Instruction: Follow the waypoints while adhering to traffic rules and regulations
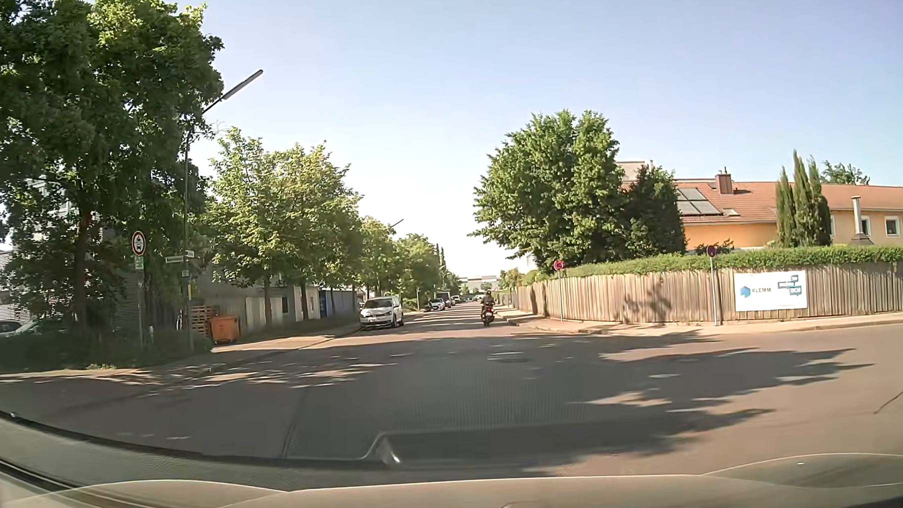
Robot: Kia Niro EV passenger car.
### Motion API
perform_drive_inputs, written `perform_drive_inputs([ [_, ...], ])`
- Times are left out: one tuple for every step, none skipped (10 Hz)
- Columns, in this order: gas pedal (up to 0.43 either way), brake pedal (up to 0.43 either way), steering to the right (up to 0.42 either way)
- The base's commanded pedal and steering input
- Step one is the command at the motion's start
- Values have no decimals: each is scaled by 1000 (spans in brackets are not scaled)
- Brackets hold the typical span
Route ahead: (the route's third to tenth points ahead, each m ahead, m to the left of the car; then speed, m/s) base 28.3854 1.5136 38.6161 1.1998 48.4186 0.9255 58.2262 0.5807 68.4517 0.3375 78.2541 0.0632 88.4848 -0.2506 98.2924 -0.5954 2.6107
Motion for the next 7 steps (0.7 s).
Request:
perform_drive_inputs([
  [0,61,-8],
  [0,61,-8],
  [0,67,-8],
  [0,61,-8],
  [0,67,-8],
  [0,73,-10],
  [0,73,-10],
])
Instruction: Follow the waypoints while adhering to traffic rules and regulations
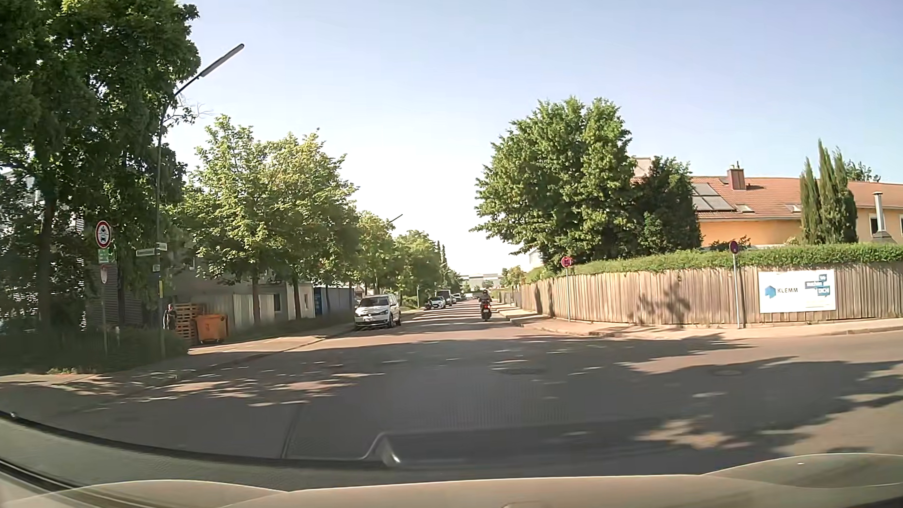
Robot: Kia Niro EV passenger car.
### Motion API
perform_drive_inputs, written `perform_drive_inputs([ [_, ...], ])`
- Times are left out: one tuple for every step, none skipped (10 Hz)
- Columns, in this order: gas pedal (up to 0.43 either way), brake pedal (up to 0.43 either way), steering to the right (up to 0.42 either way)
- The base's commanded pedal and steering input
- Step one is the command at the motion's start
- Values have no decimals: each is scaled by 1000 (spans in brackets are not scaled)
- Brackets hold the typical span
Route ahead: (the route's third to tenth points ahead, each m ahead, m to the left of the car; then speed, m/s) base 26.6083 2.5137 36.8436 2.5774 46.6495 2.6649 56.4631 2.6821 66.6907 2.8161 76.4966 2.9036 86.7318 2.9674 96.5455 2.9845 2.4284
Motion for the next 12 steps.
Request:
perform_drive_inputs([
  [0,73,-10],
  [0,73,-10],
  [0,73,-10],
  [0,61,-9],
  [0,6,-9],
  [0,0,-16],
  [0,0,-30],
  [0,0,-43],
  [39,0,-62],
  [138,0,-75],
  [220,0,-91],
  [299,0,-85],
])
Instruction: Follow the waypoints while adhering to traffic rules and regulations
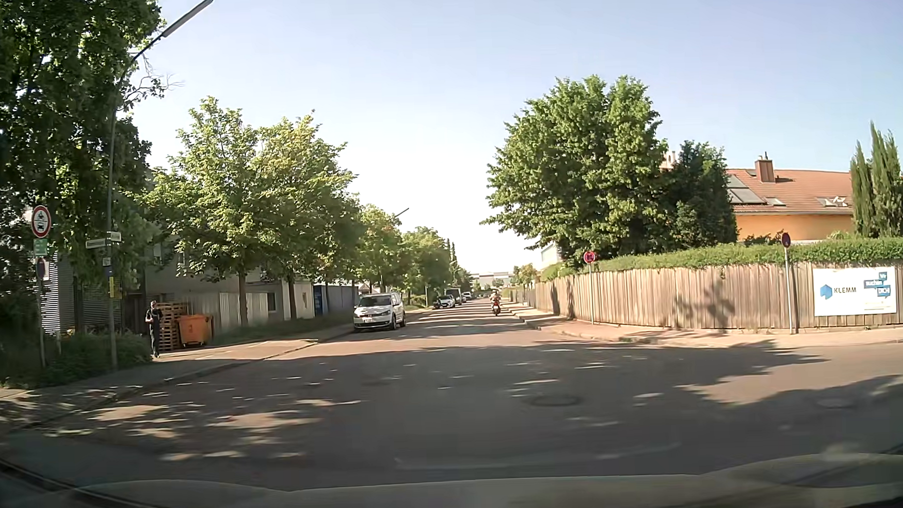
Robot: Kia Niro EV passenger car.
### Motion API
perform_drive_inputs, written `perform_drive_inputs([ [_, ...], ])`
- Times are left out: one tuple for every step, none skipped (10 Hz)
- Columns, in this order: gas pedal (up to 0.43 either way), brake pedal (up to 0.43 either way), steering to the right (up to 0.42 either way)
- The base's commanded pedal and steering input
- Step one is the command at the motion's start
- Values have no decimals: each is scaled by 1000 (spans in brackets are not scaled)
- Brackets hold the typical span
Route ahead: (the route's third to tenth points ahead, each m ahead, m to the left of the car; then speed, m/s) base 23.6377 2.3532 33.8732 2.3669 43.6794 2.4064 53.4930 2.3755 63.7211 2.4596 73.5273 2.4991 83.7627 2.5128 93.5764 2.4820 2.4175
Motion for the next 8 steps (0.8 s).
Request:
perform_drive_inputs([
  [331,0,-73],
  [339,0,-57],
  [339,0,-43],
  [339,0,-35],
  [339,0,-29],
  [339,0,-25],
  [339,0,-16],
  [339,0,-11],
])
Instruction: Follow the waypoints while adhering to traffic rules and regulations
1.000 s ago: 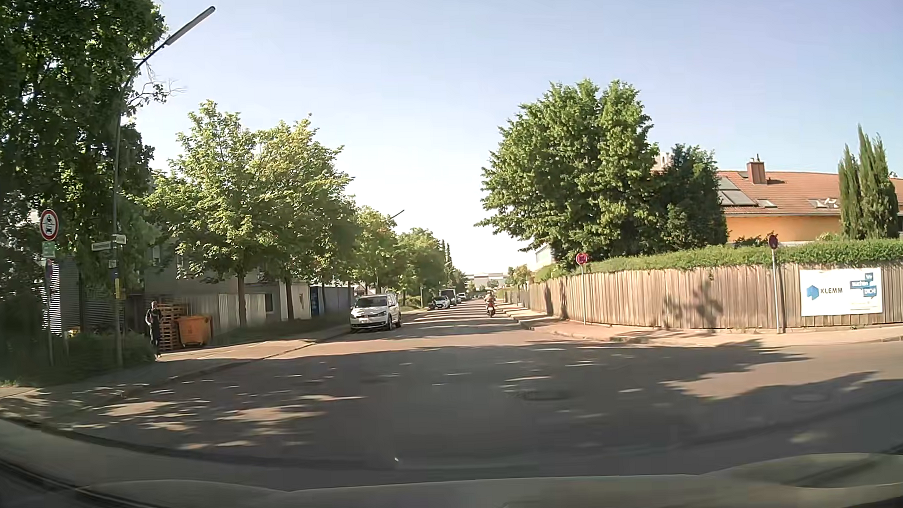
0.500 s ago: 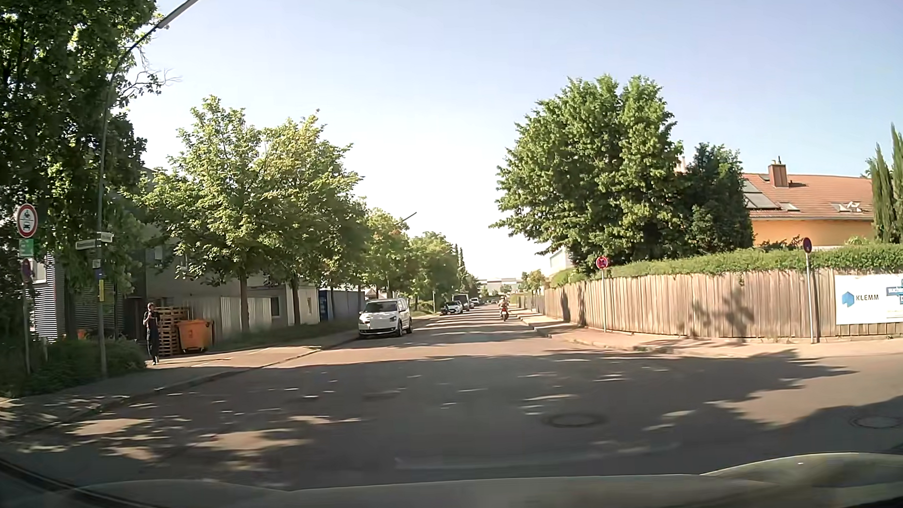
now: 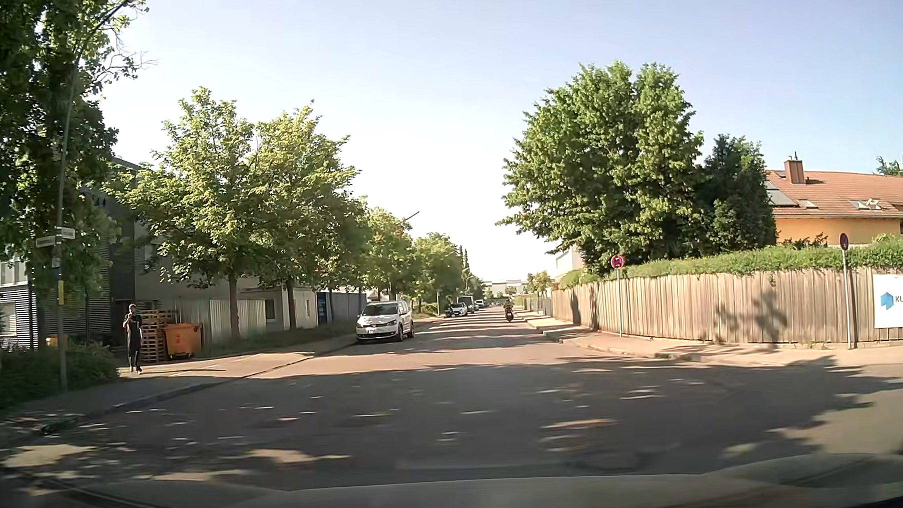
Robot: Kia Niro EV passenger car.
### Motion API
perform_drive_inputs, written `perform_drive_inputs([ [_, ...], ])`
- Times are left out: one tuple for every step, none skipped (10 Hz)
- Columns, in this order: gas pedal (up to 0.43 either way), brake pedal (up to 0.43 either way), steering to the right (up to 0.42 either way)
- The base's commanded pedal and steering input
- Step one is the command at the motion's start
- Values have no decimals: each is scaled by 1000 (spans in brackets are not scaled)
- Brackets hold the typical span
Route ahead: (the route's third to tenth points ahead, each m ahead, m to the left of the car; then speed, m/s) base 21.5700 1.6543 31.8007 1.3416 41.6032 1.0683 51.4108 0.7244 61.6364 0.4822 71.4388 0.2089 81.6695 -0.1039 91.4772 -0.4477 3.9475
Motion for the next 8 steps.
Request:
perform_drive_inputs([
  [319,0,-6],
  [319,0,-4],
  [319,0,2],
  [319,0,5],
  [319,0,5],
  [319,0,5],
  [319,0,5],
  [319,0,5],
])
